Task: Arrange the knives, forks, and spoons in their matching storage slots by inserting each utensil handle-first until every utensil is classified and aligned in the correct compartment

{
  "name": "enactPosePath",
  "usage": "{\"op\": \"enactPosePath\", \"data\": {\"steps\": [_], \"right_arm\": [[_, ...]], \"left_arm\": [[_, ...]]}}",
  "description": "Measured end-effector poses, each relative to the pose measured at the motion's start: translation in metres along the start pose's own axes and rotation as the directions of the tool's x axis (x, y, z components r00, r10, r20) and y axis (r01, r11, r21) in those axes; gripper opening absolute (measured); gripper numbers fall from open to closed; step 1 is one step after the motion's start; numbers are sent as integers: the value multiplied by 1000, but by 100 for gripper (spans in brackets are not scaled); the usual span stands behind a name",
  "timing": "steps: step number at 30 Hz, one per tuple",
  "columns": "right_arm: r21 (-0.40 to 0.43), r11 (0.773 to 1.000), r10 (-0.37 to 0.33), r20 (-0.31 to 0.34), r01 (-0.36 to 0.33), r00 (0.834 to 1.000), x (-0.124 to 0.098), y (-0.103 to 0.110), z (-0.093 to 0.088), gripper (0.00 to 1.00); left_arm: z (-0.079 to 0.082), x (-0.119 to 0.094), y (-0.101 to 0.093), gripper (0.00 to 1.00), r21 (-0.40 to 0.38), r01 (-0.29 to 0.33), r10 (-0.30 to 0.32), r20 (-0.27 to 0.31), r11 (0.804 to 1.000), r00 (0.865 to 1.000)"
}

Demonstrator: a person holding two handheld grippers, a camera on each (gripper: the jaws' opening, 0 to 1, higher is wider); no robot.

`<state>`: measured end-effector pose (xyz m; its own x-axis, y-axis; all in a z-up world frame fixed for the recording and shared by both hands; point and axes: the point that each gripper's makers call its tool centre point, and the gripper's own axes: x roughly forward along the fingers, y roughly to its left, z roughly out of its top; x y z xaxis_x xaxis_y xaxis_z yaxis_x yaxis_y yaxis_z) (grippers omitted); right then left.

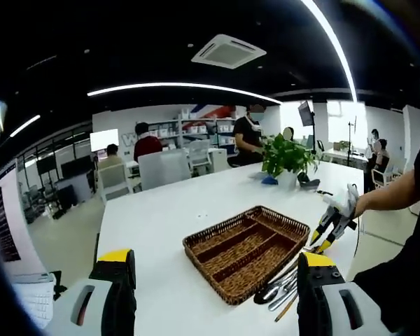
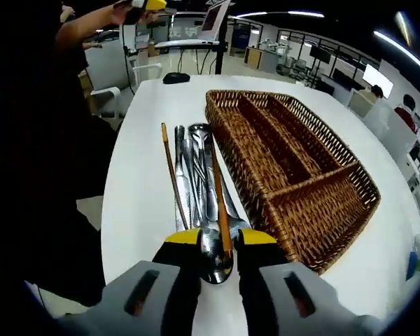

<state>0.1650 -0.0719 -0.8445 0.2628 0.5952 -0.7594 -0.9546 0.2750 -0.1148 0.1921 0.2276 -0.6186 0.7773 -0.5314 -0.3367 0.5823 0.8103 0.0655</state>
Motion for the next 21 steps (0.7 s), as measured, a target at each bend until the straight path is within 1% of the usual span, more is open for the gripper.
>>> {"op": "enactPosePath", "data": {"steps": [1,2,3,4,6,7,8,9,11,12,13,14,15,16,18,21], "right_arm": [[14,1000,23,4,-23,1000,1,1,3,12],[21,999,34,11,-34,999,1,2,5,14],[41,997,60,19,-61,998,3,5,9,15],[35,997,72,10,-72,997,3,6,11,15],[1,997,73,-18,-73,997,5,4,11,13],[8,998,67,-30,-67,997,6,1,10,13],[8,998,67,-42,-67,997,7,-1,9,13],[6,998,65,-46,-65,997,8,-2,8,12],[-5,997,72,-80,-73,994,11,-2,0,8],[-35,996,81,-113,-86,990,11,0,-7,6],[-63,994,86,-118,-93,989,12,0,-8,5],[-58,995,74,-134,-83,988,12,1,-13,4],[-56,995,76,-113,-83,991,11,1,-9,5],[-49,997,60,-116,-66,991,11,-1,-9,5],[-69,996,52,-118,-60,992,11,-1,-8,5],[-100,993,41,-128,-54,991,14,-1,-8,4]], "left_arm": [[3,-1,2,100,-7,-5,5,-4,1000,1000],[4,-1,3,100,-12,-8,8,-6,1000,1000],[8,-3,4,100,-32,-9,8,-10,999,1000],[11,-5,4,100,-47,-6,5,-13,999,1000],[15,-8,6,100,-75,-12,9,-36,997,999],[18,-9,10,100,-88,-25,20,-66,996,998],[25,-10,12,100,-85,-27,21,-78,996,997],[33,-11,13,100,-77,-24,18,-72,997,997],[43,-9,20,100,-69,-26,21,-66,997,998],[45,-8,24,100,-68,-33,28,-67,997,997],[48,-5,30,100,-69,-46,41,-68,997,997],[51,-3,33,100,-71,-52,47,-64,996,997],[54,0,36,100,-73,-56,52,-57,996,997],[59,3,38,100,-71,-59,56,-48,996,997],[66,8,38,100,-55,-50,48,-30,997,998],[65,16,39,100,-48,-38,36,-26,998,999]]}}
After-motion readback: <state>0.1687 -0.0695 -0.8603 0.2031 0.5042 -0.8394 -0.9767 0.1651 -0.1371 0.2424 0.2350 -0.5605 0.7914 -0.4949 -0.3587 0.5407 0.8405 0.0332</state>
